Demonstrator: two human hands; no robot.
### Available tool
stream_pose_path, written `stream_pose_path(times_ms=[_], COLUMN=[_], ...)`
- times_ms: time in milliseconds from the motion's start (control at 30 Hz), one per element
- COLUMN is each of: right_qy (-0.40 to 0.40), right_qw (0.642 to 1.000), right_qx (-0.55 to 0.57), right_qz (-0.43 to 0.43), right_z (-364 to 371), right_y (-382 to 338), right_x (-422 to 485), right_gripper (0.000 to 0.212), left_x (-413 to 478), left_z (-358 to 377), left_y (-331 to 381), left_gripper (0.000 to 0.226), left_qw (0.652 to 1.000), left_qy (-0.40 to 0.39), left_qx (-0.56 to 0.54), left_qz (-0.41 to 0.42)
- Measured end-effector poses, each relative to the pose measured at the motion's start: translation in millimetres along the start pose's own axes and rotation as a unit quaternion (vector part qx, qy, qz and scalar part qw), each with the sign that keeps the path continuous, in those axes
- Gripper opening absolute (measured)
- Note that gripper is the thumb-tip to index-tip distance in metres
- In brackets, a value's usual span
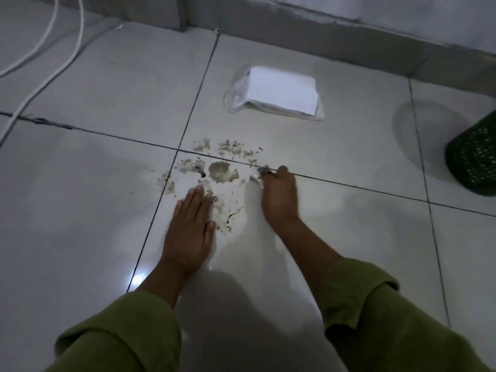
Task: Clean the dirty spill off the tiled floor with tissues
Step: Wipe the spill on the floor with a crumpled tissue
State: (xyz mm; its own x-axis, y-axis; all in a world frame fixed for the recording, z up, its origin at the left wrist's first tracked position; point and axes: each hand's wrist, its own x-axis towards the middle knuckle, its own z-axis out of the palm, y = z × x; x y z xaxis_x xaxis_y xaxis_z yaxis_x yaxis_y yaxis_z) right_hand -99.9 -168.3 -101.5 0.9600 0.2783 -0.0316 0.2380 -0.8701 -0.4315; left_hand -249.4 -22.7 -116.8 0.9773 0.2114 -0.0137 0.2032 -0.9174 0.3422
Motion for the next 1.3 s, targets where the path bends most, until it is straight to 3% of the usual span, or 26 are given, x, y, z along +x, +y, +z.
stream_pose_path(times_ms=[133,267,433,567,667,800,967,1100,1300], right_qy=[0.006,-0.013,-0.048,-0.038,0.025,0.012,-0.035,-0.103,-0.117], right_qw=[0.993,0.988,0.984,0.993,0.998,1.0,0.995,0.989,0.987], right_qx=[-0.064,-0.093,-0.02,0.088,0.059,-0.007,-0.078,-0.094,-0.09], right_qz=[-0.094,-0.125,-0.168,-0.076,-0.016,-0.009,-0.051,-0.053,-0.059], right_z=[7,6,-3,-29,-37,-40,-31,-24,-21], right_y=[-36,-34,-34,-17,9,30,42,52,56], right_x=[-36,-62,-92,-79,-72,-69,-70,-75,-77], right_gripper=[0.022,0.029,0.02,0.036,0.029,0.032,0.05,0.061,0.067], left_x=[1,2,-1,3,10,13,7,5,10], left_z=[-2,-6,-18,-25,-26,-15,7,-5,-20], left_y=[-3,-6,-2,14,34,60,60,56,35], left_gripper=[0.063,0.068,0.069,0.058,0.046,0.04,0.029,0.018,0.018], left_qw=[1.0,1.0,0.999,0.999,0.995,0.986,0.962,0.903,0.875], left_qy=[-0.01,-0.026,-0.025,-0.012,0.006,-0.016,-0.048,-0.052,-0.024], left_qx=[0.004,-0.004,-0.018,-0.025,-0.064,-0.101,-0.267,-0.421,-0.455], left_qz=[0.007,0.015,0.027,0.041,0.082,0.134,-0.015,-0.063,-0.163])
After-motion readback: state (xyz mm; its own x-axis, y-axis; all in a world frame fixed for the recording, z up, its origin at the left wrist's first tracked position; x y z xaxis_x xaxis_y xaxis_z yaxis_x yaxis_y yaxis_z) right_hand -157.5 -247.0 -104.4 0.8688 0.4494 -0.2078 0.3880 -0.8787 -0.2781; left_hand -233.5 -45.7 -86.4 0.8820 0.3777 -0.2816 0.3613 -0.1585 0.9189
